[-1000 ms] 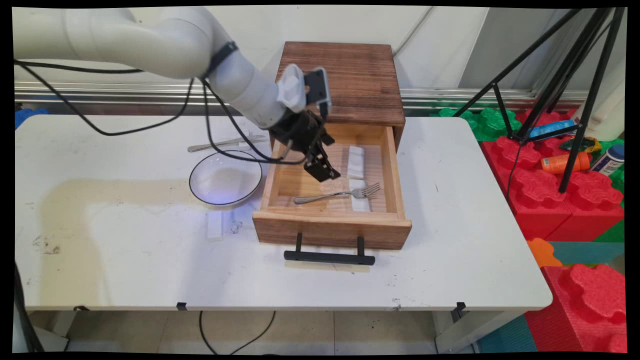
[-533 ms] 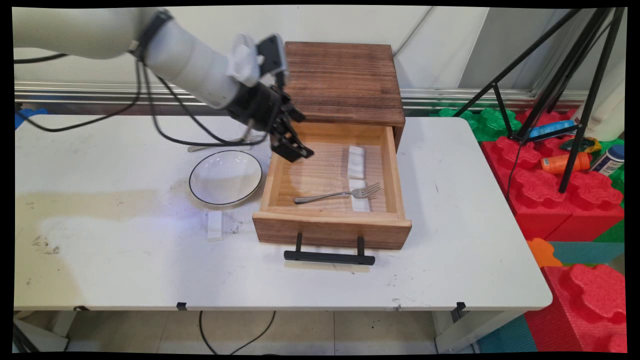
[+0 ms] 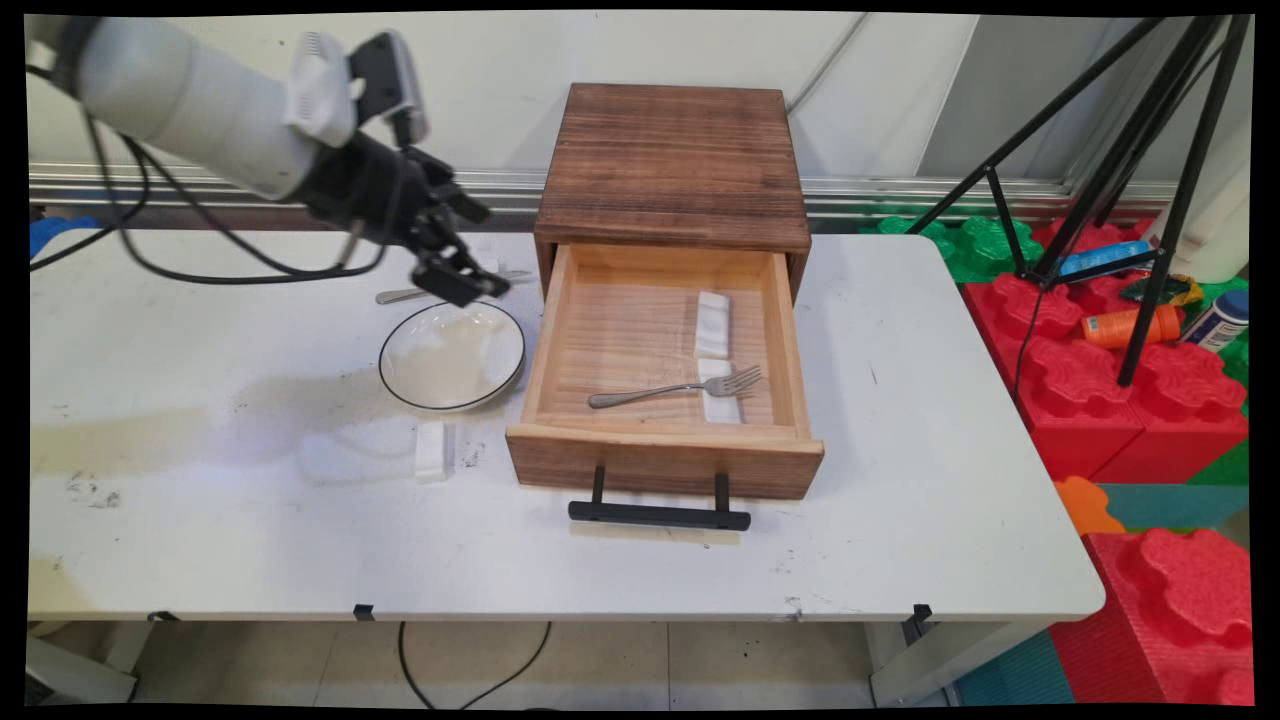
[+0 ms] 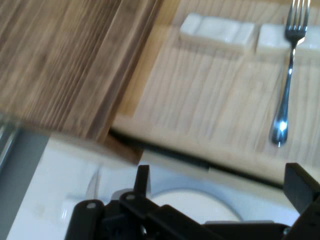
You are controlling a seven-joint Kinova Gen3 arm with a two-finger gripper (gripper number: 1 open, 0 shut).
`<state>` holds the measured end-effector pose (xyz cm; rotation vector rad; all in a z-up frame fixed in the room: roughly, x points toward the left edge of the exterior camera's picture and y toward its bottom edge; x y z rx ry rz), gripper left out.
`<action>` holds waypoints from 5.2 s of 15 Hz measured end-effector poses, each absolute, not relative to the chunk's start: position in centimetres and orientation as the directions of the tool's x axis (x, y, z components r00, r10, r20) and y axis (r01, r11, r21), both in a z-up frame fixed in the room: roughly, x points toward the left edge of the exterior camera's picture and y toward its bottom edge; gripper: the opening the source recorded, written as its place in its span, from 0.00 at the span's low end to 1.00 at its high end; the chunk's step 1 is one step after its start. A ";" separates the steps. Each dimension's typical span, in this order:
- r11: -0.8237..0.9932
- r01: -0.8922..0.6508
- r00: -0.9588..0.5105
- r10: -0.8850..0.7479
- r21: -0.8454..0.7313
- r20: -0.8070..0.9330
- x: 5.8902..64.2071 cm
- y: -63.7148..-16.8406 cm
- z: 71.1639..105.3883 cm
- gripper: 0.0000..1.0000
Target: Pick up the knife from the left of the white plate, then place the picked object into the drawer
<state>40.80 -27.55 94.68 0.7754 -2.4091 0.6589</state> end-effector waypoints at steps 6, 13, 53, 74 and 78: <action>0.693 -0.658 -0.706 -0.432 -0.295 0.561 45.3 -24.8 95.4 1.00; 0.671 -0.668 -0.722 -0.477 -0.323 0.502 48.6 -24.0 95.7 1.00; 0.790 -0.596 -0.792 -0.549 -0.144 0.269 55.4 -49.5 81.0 1.00; 0.753 -0.640 -0.755 -0.578 -0.153 0.311 56.9 -47.7 82.2 0.00; 0.698 -0.679 -0.729 -0.603 -0.227 0.325 56.8 -45.8 84.6 0.00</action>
